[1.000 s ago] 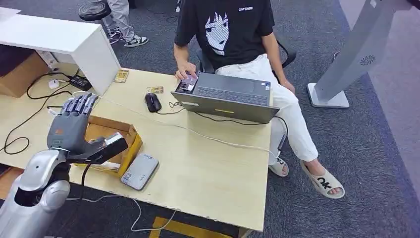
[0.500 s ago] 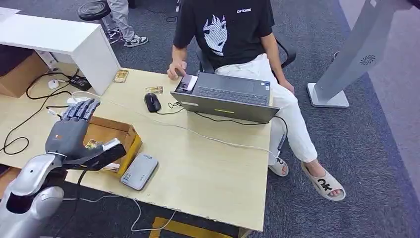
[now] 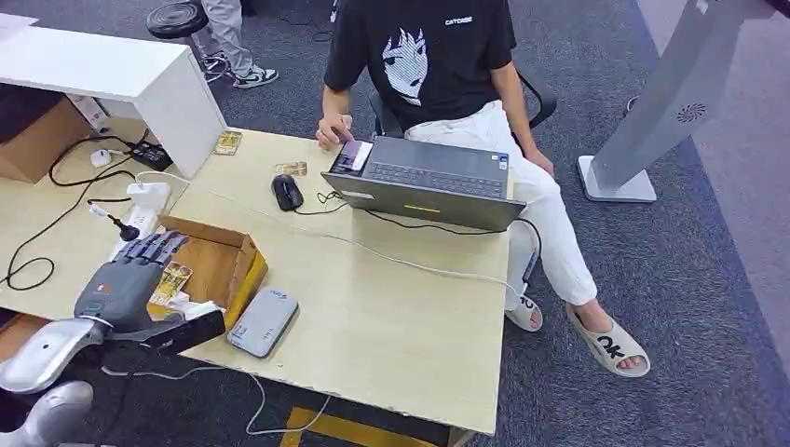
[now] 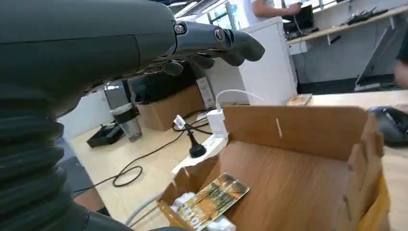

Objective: Pass the card to the sensor for recognition and then transmit it.

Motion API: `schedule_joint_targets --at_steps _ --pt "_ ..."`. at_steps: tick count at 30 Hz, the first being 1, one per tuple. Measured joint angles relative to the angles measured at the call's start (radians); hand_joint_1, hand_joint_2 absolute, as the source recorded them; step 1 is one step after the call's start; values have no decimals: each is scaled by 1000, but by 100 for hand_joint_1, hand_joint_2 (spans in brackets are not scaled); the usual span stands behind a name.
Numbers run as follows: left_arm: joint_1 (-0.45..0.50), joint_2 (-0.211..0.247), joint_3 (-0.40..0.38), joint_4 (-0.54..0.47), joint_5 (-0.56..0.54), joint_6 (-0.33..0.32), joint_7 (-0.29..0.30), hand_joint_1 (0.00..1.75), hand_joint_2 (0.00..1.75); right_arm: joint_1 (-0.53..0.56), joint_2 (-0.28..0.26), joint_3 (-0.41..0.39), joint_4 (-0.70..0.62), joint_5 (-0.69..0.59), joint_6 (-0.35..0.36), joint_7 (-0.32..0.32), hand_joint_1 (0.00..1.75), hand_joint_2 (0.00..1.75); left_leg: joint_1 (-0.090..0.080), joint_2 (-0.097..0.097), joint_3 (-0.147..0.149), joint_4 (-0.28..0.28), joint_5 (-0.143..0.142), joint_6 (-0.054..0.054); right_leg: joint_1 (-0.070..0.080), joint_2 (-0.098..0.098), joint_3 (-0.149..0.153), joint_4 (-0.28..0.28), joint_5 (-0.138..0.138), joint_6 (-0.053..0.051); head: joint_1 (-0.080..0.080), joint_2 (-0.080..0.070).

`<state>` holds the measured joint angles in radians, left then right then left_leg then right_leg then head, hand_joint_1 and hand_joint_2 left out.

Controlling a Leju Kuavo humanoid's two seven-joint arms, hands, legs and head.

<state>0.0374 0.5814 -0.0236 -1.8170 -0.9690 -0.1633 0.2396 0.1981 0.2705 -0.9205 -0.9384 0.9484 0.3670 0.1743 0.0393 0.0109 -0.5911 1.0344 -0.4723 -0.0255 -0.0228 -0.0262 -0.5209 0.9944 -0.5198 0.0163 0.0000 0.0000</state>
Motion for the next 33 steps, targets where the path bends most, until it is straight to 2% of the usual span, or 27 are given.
schedule_joint_targets --at_steps 13,22,33 --pt "27 3 0 32 -91 -31 57 0 175 -2 0 -14 6 59 0 -29 0 175 0 0 0 0 0 0 0 0 0 0 0 0 0 0" --pt "20 -47 0 133 -126 -25 73 0 175 -2 2 -48 14 119 0 -50 0 175 0 -1 0 0 0 0 0 -1 2 0 0 0 0 0" --pt "12 -76 0 174 -128 -25 73 0 175 -2 3 -60 19 129 0 -57 0 175 0 -1 0 0 0 0 0 -1 2 0 0 0 0 0"
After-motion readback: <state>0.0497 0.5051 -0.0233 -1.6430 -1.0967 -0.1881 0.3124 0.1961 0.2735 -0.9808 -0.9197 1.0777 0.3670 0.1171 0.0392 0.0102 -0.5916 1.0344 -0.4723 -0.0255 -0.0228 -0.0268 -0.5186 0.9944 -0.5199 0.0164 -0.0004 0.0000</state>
